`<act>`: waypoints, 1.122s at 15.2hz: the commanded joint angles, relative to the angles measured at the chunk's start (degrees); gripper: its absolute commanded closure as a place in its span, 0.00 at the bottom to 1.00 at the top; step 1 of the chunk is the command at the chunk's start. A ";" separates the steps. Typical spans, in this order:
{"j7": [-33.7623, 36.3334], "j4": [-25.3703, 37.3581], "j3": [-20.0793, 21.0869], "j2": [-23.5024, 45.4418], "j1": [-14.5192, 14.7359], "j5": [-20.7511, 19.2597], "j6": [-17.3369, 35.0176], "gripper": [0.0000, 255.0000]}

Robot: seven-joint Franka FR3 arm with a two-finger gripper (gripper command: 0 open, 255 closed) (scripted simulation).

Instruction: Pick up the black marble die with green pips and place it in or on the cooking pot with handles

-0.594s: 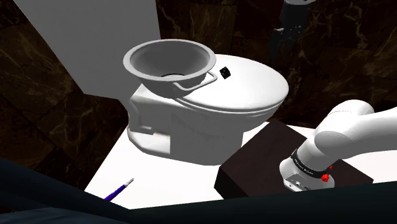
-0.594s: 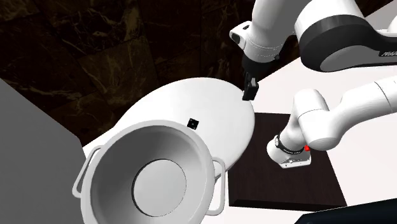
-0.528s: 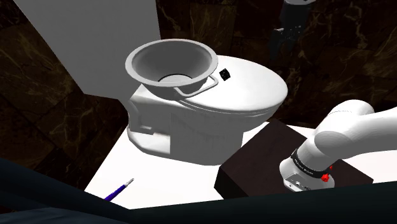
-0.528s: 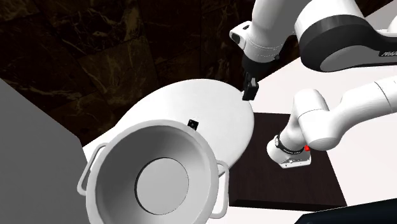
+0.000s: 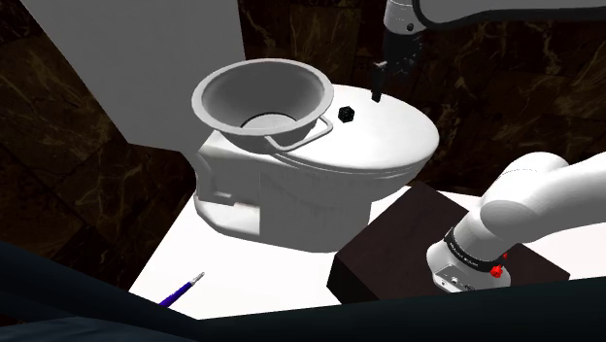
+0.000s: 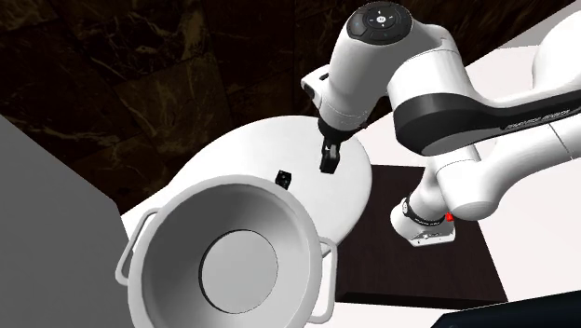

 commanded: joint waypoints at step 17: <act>12.34 -0.52 5.36 17.92 -0.11 -8.44 22.16 0.00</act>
